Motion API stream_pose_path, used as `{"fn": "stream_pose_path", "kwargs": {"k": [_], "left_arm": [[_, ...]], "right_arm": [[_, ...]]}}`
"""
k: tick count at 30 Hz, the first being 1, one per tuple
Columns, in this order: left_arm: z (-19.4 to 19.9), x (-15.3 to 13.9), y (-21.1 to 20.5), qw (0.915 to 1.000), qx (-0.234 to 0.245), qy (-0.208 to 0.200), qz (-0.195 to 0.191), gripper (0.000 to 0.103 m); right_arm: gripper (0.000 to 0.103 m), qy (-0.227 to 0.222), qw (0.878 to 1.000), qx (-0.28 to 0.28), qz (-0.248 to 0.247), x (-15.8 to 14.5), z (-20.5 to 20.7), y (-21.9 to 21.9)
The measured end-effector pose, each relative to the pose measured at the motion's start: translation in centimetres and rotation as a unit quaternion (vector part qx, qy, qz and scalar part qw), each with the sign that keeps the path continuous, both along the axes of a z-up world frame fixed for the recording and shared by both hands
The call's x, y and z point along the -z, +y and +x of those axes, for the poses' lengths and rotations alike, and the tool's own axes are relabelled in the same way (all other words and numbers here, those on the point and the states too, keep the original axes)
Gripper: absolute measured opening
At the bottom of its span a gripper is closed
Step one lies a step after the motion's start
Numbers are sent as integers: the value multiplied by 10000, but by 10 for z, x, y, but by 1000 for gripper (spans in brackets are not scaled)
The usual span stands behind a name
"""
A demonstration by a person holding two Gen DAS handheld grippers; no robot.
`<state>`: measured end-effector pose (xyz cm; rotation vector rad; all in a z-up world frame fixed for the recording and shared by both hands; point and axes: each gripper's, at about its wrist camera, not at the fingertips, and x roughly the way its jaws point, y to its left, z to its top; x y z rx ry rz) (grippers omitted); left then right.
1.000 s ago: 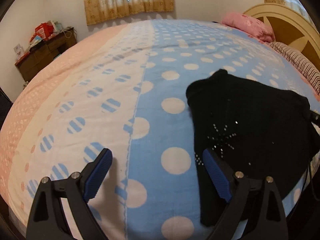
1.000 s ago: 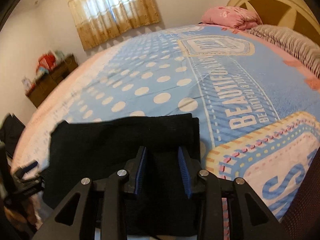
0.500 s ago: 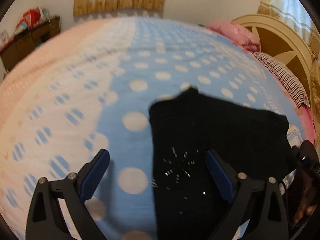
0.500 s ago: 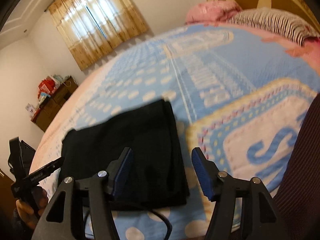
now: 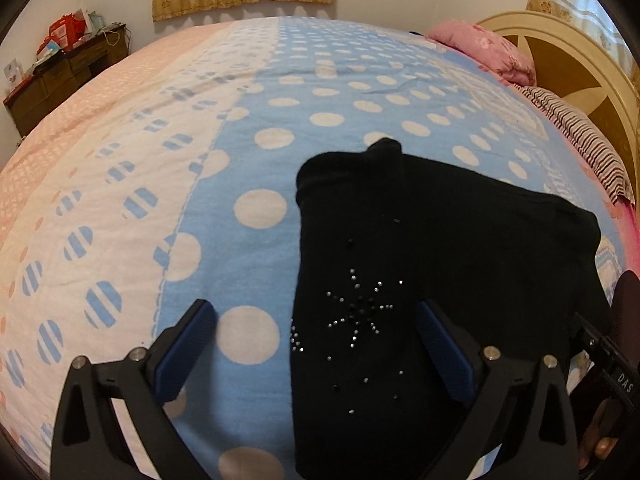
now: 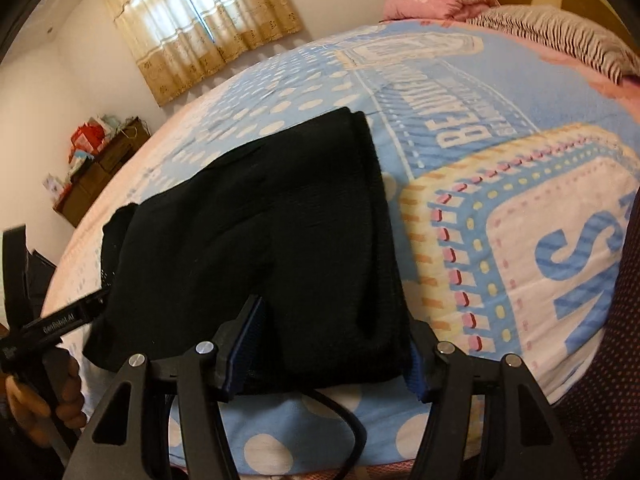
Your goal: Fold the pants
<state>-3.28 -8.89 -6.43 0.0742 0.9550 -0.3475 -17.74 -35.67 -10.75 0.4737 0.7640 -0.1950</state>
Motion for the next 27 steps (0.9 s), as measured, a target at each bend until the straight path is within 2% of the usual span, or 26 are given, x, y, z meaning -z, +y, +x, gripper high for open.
{"fn": "stream_pose_path", "kwargs": {"k": [5,7,9,10,12,15,16,18,21,27], "left_arm": [[-1,1,-2,10000,8,-56,50,102],[-2,0,-4,9999,88,-75,49,95],[-5,-2,-8,9997,218,-102,34,81],[-6,-3,-11,9996,277,-110,28,78],[-10,-5,-15,9992,389,-130,16,63],[-12,-6,-18,9989,436,-142,27,54],[-13,-7,-19,9989,446,-154,30,53],[-14,-8,-21,9987,474,-182,53,41],[-14,-10,-23,9986,459,-218,110,30],[-13,-10,-19,9991,377,-135,-116,21]], "right_arm": [[64,-44,10000,19,79,4,-1,-3],[63,-28,10000,27,16,4,-1,-1],[60,24,9999,2,-166,2,-1,3],[59,53,9997,-10,-238,1,-3,8],[50,71,9996,-49,-263,-1,-3,10],[38,-2,9999,-105,-123,-1,-4,11],[37,-16,9999,-110,-120,-1,-4,12],[35,-37,9998,-97,-165,-1,-4,15],[35,-39,9996,-91,-258,-2,-4,18],[35,-43,9993,-102,-365,-3,-4,21]]}}
